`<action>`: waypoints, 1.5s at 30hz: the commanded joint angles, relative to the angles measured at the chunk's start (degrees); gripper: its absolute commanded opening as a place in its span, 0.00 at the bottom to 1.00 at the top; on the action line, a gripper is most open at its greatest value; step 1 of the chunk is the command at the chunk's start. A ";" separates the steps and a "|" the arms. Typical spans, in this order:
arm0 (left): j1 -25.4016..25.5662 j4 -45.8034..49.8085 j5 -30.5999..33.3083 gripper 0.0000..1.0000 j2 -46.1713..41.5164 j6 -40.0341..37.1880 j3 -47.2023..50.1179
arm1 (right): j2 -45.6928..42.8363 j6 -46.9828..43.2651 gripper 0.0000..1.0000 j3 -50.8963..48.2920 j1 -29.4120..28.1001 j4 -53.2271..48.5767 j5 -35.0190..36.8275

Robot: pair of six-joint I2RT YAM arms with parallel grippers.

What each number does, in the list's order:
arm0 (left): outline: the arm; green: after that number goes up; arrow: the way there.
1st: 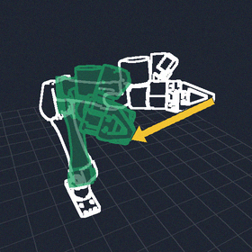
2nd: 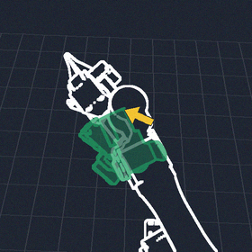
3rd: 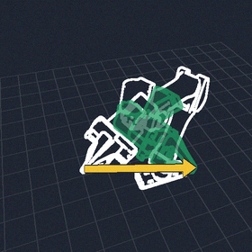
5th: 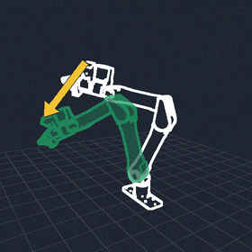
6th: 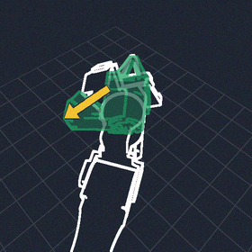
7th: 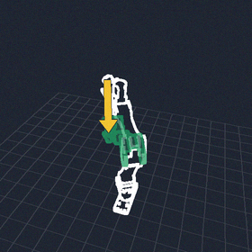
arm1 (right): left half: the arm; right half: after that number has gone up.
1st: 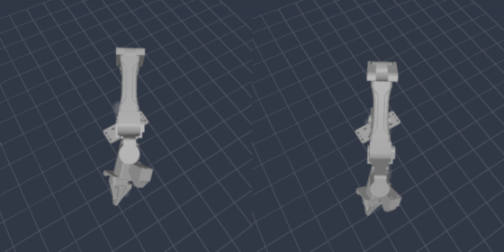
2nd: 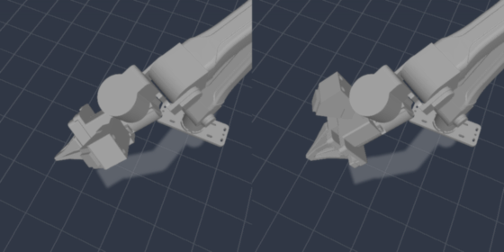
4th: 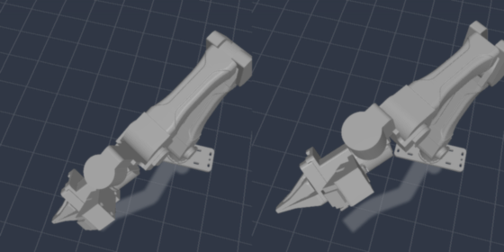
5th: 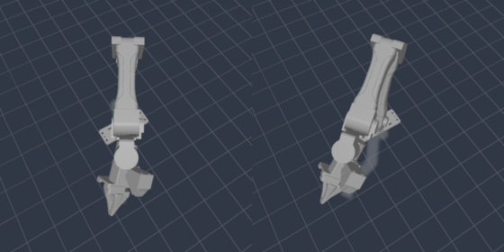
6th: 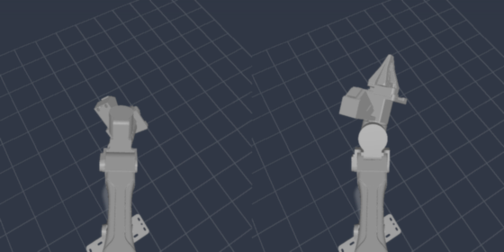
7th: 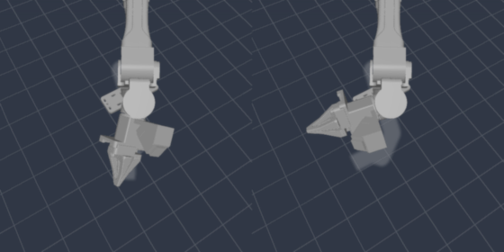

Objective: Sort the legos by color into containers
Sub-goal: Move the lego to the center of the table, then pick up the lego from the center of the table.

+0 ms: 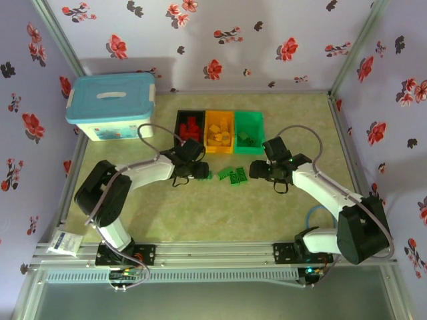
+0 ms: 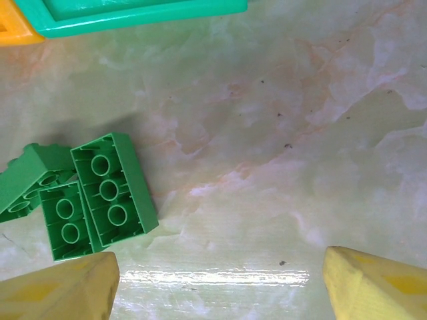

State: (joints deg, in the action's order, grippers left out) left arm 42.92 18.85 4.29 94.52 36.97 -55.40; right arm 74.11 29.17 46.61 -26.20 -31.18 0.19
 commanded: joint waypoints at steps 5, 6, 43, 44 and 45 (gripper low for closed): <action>3.35 5.30 -0.65 0.69 0.14 -5.68 -4.84 | -0.97 1.27 0.80 0.16 -1.27 0.29 -0.11; 3.38 6.23 -1.07 0.69 1.20 -7.04 -5.85 | -1.04 1.30 0.80 0.23 -1.33 0.00 -0.02; 4.72 15.71 -1.01 0.22 10.95 -13.99 -27.09 | -7.39 4.90 0.75 -3.80 2.10 -3.76 9.91; 4.72 15.48 -1.70 0.22 11.34 -14.00 -29.24 | -8.02 4.95 0.75 -4.25 2.59 -3.72 9.63; 4.64 15.05 -2.54 0.23 12.30 -14.07 -31.91 | -8.66 4.99 0.76 -4.69 2.81 -3.54 9.31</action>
State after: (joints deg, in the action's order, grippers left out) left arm 47.37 34.20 3.99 106.13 23.57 -80.99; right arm 67.29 31.90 43.42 -24.47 -32.47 6.31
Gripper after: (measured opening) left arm 0.249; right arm 0.756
